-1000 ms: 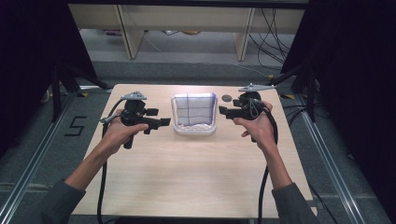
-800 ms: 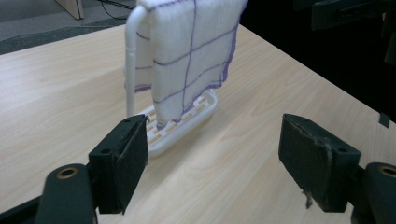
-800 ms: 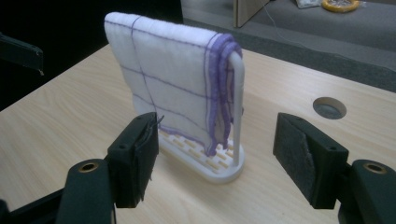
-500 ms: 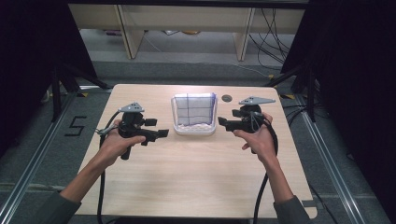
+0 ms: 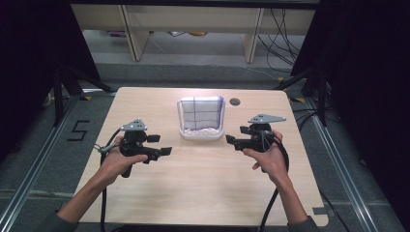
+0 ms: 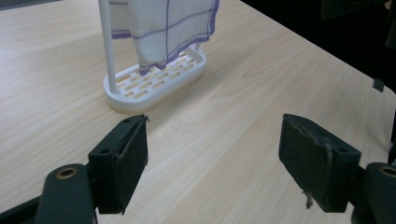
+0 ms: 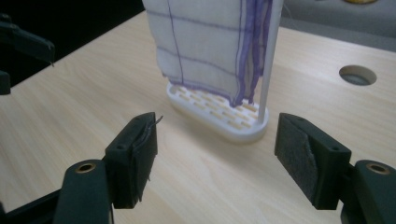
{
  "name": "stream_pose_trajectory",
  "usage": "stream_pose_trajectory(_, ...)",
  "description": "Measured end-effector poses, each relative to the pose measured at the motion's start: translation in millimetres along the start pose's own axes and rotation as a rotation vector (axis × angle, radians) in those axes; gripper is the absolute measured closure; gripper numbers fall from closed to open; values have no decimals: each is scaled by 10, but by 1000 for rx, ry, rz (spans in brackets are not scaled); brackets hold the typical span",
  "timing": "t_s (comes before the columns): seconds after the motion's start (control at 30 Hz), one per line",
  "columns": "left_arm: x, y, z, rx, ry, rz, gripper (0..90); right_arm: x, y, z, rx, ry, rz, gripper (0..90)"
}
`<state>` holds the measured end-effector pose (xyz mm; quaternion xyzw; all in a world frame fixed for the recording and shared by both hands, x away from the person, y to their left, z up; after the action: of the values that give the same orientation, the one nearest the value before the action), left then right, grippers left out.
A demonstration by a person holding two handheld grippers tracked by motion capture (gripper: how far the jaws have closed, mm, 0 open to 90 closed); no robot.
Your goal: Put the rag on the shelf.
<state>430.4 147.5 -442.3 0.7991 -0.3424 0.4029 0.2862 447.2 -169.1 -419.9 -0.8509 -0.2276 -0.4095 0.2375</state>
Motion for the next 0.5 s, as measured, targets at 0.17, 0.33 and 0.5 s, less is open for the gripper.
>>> stream_pose_trajectory(0.17, -117, 52, -22, -11, -7, 0, 235, -131, 35, 4, -4, -11, -24, 303)
stream_pose_trajectory(0.33, -247, 117, -31, -11, -29, 15, 234, -260, 8, 33, 5, -23, -17, 301)
stream_pose_trajectory(0.5, -347, 158, -47, -12, -35, 21, 232, -412, -32, 18, 16, -22, -22, 298)
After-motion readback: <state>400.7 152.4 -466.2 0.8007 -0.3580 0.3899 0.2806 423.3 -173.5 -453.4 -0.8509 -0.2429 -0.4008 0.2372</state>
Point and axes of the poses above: each handheld gripper's, and its own axes: z roughly forward along the jaws, x roughly out of its top, y roughly to its right, the point moved 5 cm from there along z, roughly forward along the jaws, and after that the axes turned 4 degrees about z, right-handed, at the moved point
